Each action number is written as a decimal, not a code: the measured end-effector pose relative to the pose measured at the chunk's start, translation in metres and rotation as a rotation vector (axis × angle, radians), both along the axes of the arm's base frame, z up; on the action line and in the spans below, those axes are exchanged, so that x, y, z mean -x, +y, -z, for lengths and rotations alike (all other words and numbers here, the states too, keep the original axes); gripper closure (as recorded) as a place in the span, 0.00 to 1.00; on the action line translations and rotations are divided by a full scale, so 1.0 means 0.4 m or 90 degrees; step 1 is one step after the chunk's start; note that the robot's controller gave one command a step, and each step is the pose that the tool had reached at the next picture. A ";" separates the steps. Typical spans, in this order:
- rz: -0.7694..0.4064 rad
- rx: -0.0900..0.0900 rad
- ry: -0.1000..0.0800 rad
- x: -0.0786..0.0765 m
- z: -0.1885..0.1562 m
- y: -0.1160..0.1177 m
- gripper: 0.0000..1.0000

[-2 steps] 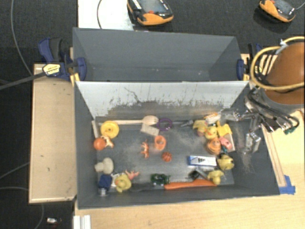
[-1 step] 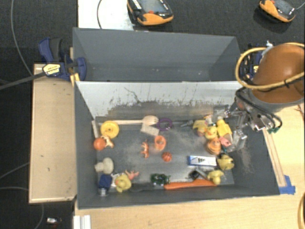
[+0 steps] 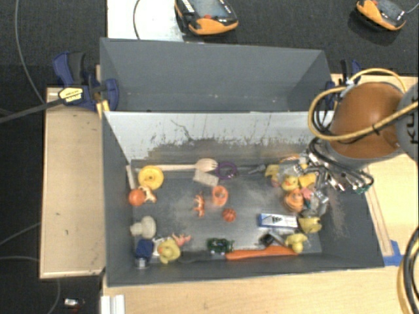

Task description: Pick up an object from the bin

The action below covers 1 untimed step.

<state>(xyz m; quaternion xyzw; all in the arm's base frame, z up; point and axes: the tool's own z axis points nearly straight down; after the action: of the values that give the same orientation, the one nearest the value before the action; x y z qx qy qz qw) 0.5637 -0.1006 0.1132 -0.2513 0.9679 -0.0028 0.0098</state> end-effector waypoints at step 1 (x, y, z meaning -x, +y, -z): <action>0.151 -0.006 -0.005 -0.034 0.098 -0.042 1.00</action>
Offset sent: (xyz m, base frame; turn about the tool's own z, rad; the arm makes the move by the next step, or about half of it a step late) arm 0.0000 0.0000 0.0000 0.0000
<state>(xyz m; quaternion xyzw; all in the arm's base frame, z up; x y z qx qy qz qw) 0.5773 -0.1173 0.0740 -0.1349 0.9908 -0.0004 0.0146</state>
